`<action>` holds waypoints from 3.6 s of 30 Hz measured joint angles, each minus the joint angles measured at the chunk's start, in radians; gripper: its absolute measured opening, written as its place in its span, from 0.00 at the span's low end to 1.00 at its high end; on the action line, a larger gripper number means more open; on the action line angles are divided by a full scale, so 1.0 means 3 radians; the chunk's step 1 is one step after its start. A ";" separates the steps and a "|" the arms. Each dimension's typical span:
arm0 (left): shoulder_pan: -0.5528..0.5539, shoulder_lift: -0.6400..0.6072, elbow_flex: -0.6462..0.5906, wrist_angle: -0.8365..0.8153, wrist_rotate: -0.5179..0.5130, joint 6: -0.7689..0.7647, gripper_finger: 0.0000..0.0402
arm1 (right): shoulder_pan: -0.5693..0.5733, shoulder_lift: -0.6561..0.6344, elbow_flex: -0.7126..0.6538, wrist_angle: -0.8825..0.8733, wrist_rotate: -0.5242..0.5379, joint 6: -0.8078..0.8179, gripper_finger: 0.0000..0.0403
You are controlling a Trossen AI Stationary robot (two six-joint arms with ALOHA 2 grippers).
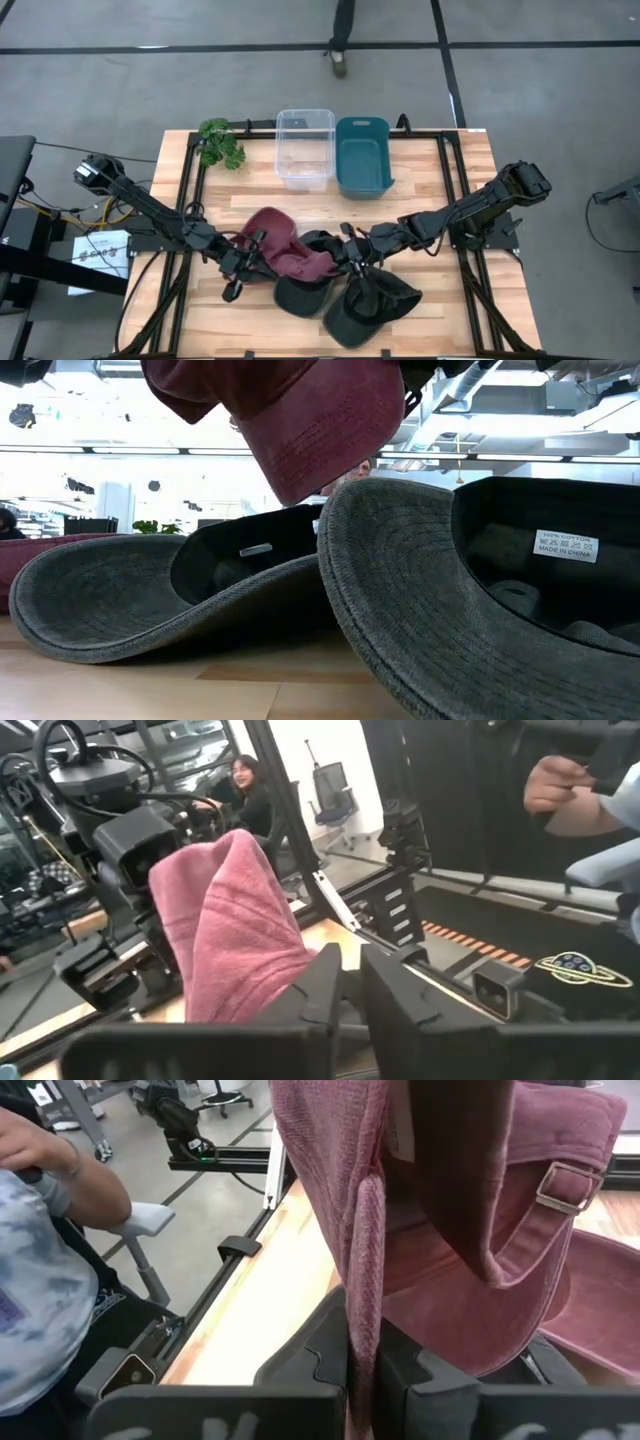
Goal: Pick & Place hat
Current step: Put the right red cap into the blue bin
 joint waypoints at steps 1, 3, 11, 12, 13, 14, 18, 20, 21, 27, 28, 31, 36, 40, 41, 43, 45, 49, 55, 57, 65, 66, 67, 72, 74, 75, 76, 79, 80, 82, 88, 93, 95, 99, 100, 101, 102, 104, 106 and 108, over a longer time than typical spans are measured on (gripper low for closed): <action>0.0001 0.0000 0.0000 0.0000 -0.0009 0.0022 0.13 | 0.0000 0.0000 0.0000 -0.0020 -0.0001 0.0001 0.01; 0.0001 0.0000 0.0000 -0.0003 -0.0008 0.0076 0.18 | 0.0001 0.0000 0.0000 -0.0063 0.0015 0.0001 0.01; 0.0000 0.0000 -0.0001 -0.0058 -0.0276 0.0214 0.33 | 0.0016 0.0000 0.0000 -0.0180 0.0159 0.0027 0.01; 0.0000 0.0000 -0.0001 -0.0069 -0.0331 0.0259 0.34 | 0.0020 0.0000 0.0000 -0.0191 0.0160 0.0028 0.01; -0.0009 0.0000 -0.0001 -0.0088 -0.0373 0.0327 0.34 | 0.0020 0.0000 0.0000 -0.0210 0.0161 0.0028 0.01; -0.0026 0.0000 -0.0001 -0.0115 -0.0430 0.0390 0.35 | 0.0020 0.0000 0.0000 -0.0229 0.0169 0.0029 0.01; -0.0119 0.0003 -0.0001 -0.0130 -0.0709 0.0597 0.36 | 0.0022 0.0000 0.0000 -0.0245 0.0228 0.0029 0.01; -0.0161 0.0003 -0.0001 -0.0142 -0.0844 0.0672 0.35 | 0.0022 0.0000 0.0000 -0.0247 0.0234 0.0029 0.01; -0.0173 0.0003 -0.0001 -0.0148 -0.0898 0.0696 0.35 | 0.0022 0.0000 0.0000 -0.0243 0.0234 0.0030 0.01; -0.0178 0.0003 -0.0001 -0.0150 -0.1245 0.0766 0.35 | 0.0043 0.0000 0.0000 -0.0232 0.0235 0.0089 0.01; -0.0179 0.0003 -0.0001 -0.0150 -0.1278 0.0771 0.35 | 0.0053 0.0000 0.0000 -0.0230 0.0233 0.0089 0.01; -0.0179 0.0003 -0.0001 -0.0150 -0.1351 0.0786 0.35 | 0.0086 0.0000 0.0000 -0.0211 0.0233 0.0090 0.01; -0.0179 0.0003 -0.0001 -0.0150 -0.1507 0.0797 0.35 | 0.0147 0.0000 0.0000 -0.0197 0.0233 0.0090 0.01; -0.0179 0.0003 -0.0001 -0.0150 -0.1543 0.0796 0.35 | 0.0182 0.0000 0.0000 -0.0196 0.0231 0.0090 0.01; -0.0179 0.0003 -0.0001 -0.0150 -0.1544 0.0796 0.35 | 0.0191 0.0000 0.0000 -0.0195 0.0232 0.0090 0.01; -0.0179 0.0003 -0.0001 -0.0150 -0.1544 0.0789 0.35 | 0.0196 0.0000 0.0000 -0.0182 0.0231 0.0089 0.01; -0.0179 0.0003 -0.0001 -0.0150 -0.1543 0.0764 0.35 | 0.0196 0.0000 0.0000 -0.0157 0.0230 0.0088 0.01; -0.0179 0.0003 -0.0001 -0.0149 -0.1542 0.0684 0.35 | 0.0195 0.0000 0.0000 -0.0101 0.0230 0.0019 0.01; -0.0178 0.0003 -0.0001 -0.0073 -0.1461 0.0462 0.34 | 0.0141 0.0000 0.0000 -0.0096 0.0224 0.0001 0.02; -0.0178 0.0003 -0.0001 0.0038 -0.1411 0.0323 0.31 | 0.0111 0.0000 0.0000 -0.0097 0.0224 0.0022 0.03; -0.0178 0.0003 -0.0001 0.0127 -0.1380 0.0077 0.03 | 0.0035 0.0000 0.0000 -0.0109 0.0265 0.0125 0.09; -0.0178 0.0001 -0.0001 0.0131 -0.1340 0.0048 0.03 | 0.0033 0.0000 0.0000 -0.0123 0.0310 0.0173 0.10; -0.0172 -0.0002 -0.0001 0.0130 -0.1263 0.0034 0.03 | 0.0025 0.0000 0.0000 -0.0153 0.0362 0.0199 0.12; -0.0169 -0.0052 -0.0001 0.0184 -0.0736 -0.0112 0.02 | -0.0007 0.0000 0.0000 -0.0261 0.0569 0.0292 0.22; -0.0168 -0.0104 -0.0001 0.0182 -0.0588 -0.0210 0.02 | -0.0027 0.0000 0.0000 -0.0286 0.0577 0.0352 0.27; -0.0168 -0.0134 -0.0001 0.0179 -0.0521 -0.0261 0.02 | -0.0042 0.0000 0.0000 -0.0289 0.0578 0.0373 0.30; -0.0169 -0.0163 -0.0001 0.0175 -0.0451 -0.0313 0.02 | -0.0056 0.0000 0.0000 -0.0294 0.0578 0.0376 0.32; -0.0169 -0.0234 -0.0001 0.0127 -0.0250 -0.0467 0.02 | -0.0101 0.0000 0.0000 -0.0297 0.0596 0.0376 0.39; -0.0169 -0.0251 -0.0001 0.0118 -0.0199 -0.0510 0.02 | -0.0118 0.0000 0.0000 -0.0297 0.0609 0.0376 0.41; -0.0169 -0.0279 -0.0001 0.0098 -0.0107 -0.0589 0.02 | -0.0137 0.0000 0.0000 -0.0297 0.0679 0.0377 0.44; -0.0101 -0.0406 -0.0001 -0.0193 -0.0002 -0.0934 0.02 | -0.0163 0.0000 0.0000 -0.0050 0.0757 0.0016 0.45; 0.0115 -0.0487 -0.0001 -0.0482 0.0219 -0.1167 0.02 | -0.0130 0.0000 0.0000 0.0579 0.0746 -0.0509 0.43; 0.0215 -0.0466 0.0000 -0.0510 0.0394 -0.1259 0.02 | -0.0134 0.0000 0.0058 0.0647 0.0707 -0.0638 0.42; 0.0408 -0.0366 0.0001 -0.0524 0.0692 -0.1367 0.02 | -0.0169 0.0005 0.0256 0.0483 0.0363 -0.0765 0.41; 0.0448 -0.0337 0.0001 -0.0516 0.0742 -0.1375 0.02 | -0.0186 0.0017 0.0312 0.0441 0.0294 -0.0780 0.41; 0.0488 -0.0314 0.0001 -0.0515 0.0777 -0.1408 0.02 | -0.0196 0.0022 0.0365 0.0390 0.0249 -0.0789 0.42; 0.0525 -0.0296 0.0001 -0.0517 0.0819 -0.1432 0.02 | -0.0205 0.0020 0.0410 0.0326 0.0230 -0.0792 0.42; 0.0587 -0.0283 0.0001 -0.0511 0.0912 -0.1451 0.02 | -0.0224 0.0020 0.0492 0.0198 0.0220 -0.0821 0.42; 0.0605 -0.0284 0.0001 -0.0496 0.0981 -0.1454 0.02 | -0.0234 0.0020 0.0542 0.0058 0.0219 -0.0886 0.43; 0.0598 -0.0284 0.0001 -0.0496 0.1000 -0.1453 0.02 | -0.0257 0.0023 0.0598 -0.0048 0.0212 -0.0960 0.44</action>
